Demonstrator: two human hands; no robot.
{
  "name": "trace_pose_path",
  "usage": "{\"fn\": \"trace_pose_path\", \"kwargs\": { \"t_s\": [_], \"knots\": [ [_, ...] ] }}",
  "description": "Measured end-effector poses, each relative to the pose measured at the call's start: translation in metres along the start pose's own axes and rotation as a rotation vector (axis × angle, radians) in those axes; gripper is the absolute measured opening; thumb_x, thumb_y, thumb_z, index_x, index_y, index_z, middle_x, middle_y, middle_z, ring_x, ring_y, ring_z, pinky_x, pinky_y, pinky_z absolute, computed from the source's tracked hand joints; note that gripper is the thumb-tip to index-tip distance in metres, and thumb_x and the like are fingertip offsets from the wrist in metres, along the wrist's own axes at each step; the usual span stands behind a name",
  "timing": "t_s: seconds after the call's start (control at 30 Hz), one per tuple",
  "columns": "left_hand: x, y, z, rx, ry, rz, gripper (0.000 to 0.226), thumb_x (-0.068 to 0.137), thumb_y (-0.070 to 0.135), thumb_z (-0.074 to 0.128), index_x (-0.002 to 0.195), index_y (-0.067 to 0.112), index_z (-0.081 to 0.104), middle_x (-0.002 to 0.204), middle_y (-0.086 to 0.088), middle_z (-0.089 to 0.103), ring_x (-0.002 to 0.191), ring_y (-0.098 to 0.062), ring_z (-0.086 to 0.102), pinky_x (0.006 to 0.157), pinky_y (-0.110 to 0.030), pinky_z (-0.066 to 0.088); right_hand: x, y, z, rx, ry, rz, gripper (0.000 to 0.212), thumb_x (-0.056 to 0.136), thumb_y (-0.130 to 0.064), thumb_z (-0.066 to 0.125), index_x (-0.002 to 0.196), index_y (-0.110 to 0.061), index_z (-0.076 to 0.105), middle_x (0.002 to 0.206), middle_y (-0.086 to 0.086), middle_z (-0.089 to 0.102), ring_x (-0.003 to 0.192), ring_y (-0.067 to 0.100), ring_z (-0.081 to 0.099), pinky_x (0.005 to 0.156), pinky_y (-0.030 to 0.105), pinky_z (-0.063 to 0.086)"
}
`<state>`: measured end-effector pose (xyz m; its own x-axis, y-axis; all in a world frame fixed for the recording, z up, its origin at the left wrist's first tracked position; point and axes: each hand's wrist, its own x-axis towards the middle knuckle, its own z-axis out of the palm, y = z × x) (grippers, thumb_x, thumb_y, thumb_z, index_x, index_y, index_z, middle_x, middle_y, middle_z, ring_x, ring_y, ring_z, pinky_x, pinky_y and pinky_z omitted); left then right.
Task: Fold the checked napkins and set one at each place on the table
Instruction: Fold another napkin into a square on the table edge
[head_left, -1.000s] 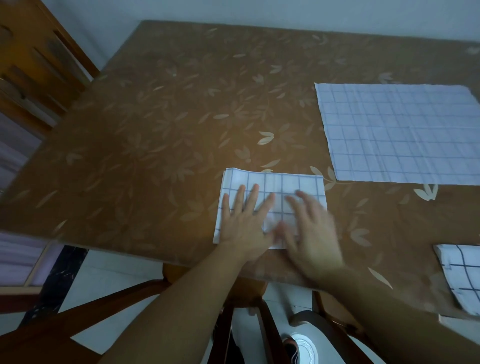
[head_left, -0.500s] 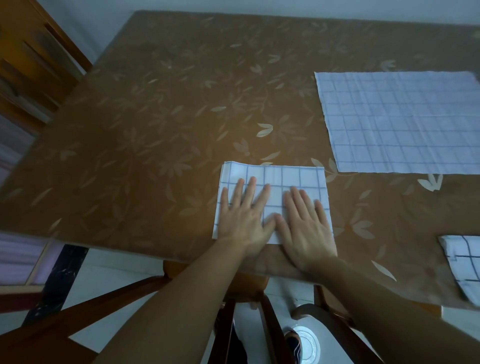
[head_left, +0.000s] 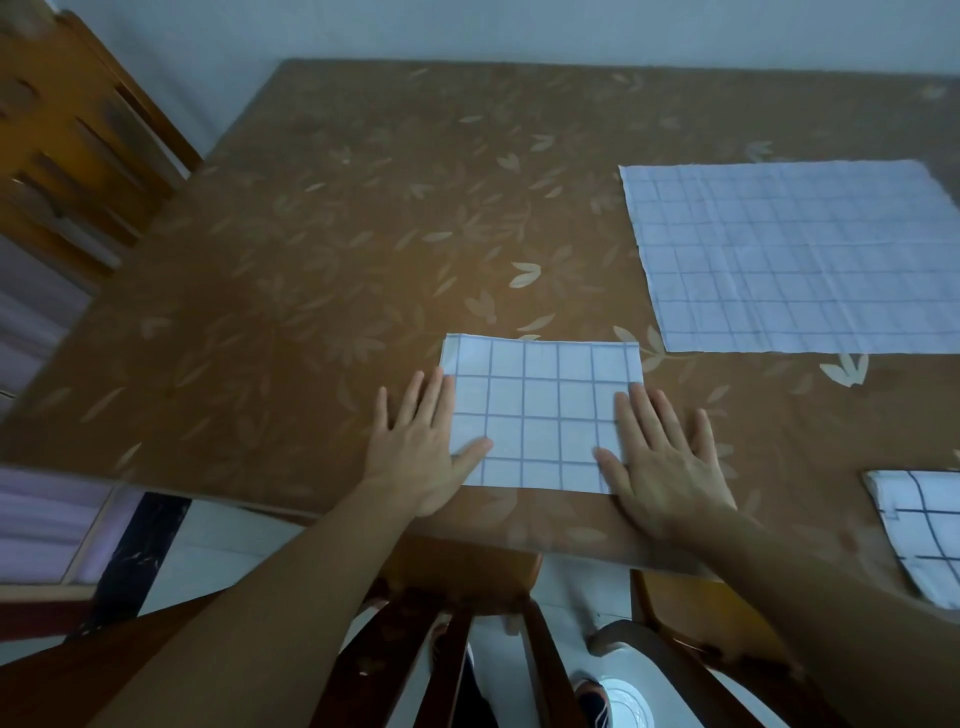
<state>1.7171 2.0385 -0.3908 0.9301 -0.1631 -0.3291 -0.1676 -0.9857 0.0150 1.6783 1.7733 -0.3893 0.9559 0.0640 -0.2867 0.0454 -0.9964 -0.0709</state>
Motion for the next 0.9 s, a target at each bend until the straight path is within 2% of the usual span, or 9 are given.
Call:
{"fn": "trace_pose_path", "kwargs": {
  "t_s": [0.1,0.2,0.3,0.43,0.57,0.9],
  "knots": [
    [0.001,0.004,-0.004,0.003,0.077,0.000,0.084,0.092,0.070,0.013,0.156,0.017,-0.003,0.164,0.000,-0.009,0.150,-0.021,-0.014,0.119,-0.053,-0.008,-0.002,-0.009,-0.004,-0.043,0.044,0.009,0.068,0.098,-0.050,0.007,0.155,-0.013,-0.004,0.163,0.006,-0.011,0.149,0.022,-0.015,0.117,0.049,-0.012],
    [0.014,0.026,-0.008,-0.037,0.218,0.113,0.068,0.100,0.048,0.022,0.156,0.015,0.003,0.165,-0.004,-0.005,0.150,-0.019,-0.011,0.121,-0.047,-0.005,0.005,-0.026,-0.006,-0.062,0.143,-0.113,0.071,0.094,-0.044,0.007,0.154,-0.007,0.005,0.163,0.010,-0.001,0.150,0.025,-0.005,0.118,0.047,-0.007],
    [0.032,0.048,-0.007,-0.032,0.209,0.213,0.062,0.101,0.039,0.024,0.156,0.016,0.008,0.165,-0.003,0.001,0.151,-0.018,-0.007,0.122,-0.044,-0.004,0.017,-0.042,-0.002,0.015,0.129,-0.205,0.074,0.089,-0.044,0.001,0.154,-0.008,0.001,0.163,0.009,-0.005,0.150,0.023,-0.008,0.121,0.041,-0.004],
    [0.052,0.033,-0.004,-0.081,0.140,0.102,0.075,0.099,0.054,0.022,0.156,0.014,-0.005,0.164,-0.003,-0.010,0.150,-0.017,-0.013,0.122,-0.041,-0.006,0.024,-0.045,0.008,0.070,0.130,-0.182,0.072,0.091,-0.045,0.005,0.155,-0.011,0.000,0.163,0.007,-0.007,0.150,0.020,-0.011,0.121,0.038,-0.005],
    [0.050,0.010,0.000,-0.076,0.061,-0.014,0.090,0.089,0.074,0.010,0.153,0.016,-0.016,0.162,0.000,-0.021,0.149,-0.016,-0.019,0.121,-0.047,-0.008,0.025,-0.043,0.009,0.083,0.115,-0.190,0.071,0.094,-0.048,0.011,0.155,-0.013,-0.003,0.162,0.006,-0.010,0.149,0.019,-0.015,0.119,0.036,-0.009],
    [0.014,0.002,0.006,-0.096,0.059,-0.076,0.085,0.093,0.069,0.009,0.154,0.015,-0.013,0.163,-0.003,-0.016,0.149,-0.018,-0.016,0.120,-0.049,-0.008,0.022,-0.043,0.001,0.065,0.066,-0.211,0.074,0.092,-0.051,0.007,0.154,-0.012,-0.004,0.163,0.006,-0.010,0.148,0.019,-0.015,0.117,0.036,-0.012]
  ]
}}
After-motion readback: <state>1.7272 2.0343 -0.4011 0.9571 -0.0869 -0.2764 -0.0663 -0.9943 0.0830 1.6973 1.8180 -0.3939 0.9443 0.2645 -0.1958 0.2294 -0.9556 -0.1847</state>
